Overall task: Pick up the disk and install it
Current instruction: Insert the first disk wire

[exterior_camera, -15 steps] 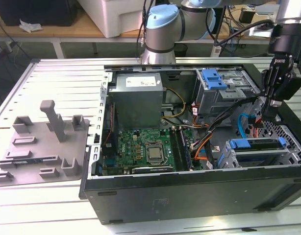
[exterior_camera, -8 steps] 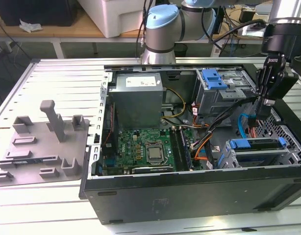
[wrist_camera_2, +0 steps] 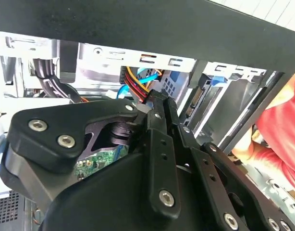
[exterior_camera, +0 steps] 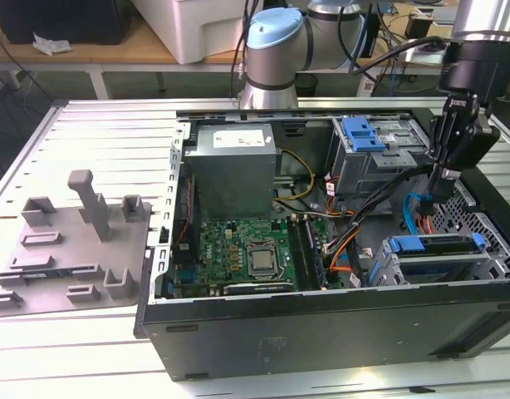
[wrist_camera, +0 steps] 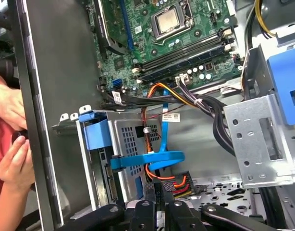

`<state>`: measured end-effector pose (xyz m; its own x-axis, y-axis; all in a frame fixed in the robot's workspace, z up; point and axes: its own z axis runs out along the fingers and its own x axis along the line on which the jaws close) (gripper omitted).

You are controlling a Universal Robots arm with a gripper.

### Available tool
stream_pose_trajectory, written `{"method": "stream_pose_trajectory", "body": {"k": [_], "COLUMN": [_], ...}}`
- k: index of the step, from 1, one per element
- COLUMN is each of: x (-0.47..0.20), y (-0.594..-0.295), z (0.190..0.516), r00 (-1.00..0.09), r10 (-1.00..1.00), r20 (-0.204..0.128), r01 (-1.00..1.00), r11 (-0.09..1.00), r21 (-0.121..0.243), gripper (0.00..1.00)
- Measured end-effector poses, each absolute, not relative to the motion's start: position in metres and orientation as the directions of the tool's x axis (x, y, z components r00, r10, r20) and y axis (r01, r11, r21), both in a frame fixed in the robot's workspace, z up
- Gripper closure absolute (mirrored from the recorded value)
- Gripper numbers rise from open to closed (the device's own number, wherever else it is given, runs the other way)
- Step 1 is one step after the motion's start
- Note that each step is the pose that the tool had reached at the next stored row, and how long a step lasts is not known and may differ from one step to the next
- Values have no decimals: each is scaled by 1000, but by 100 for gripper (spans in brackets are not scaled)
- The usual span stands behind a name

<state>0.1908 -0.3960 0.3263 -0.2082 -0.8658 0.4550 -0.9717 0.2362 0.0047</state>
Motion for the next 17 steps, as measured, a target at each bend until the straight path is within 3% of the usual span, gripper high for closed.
{"method": "stream_pose_trajectory", "body": {"k": [11, 17], "x": [184, 183], "y": [-413, -424], "z": [335, 336], "r00": [-204, -200], "r10": [-874, -887], "r20": [441, 417], "r01": [-974, -975], "r11": [228, 221], "r21": [0, 2], "gripper": [84, 84]}}
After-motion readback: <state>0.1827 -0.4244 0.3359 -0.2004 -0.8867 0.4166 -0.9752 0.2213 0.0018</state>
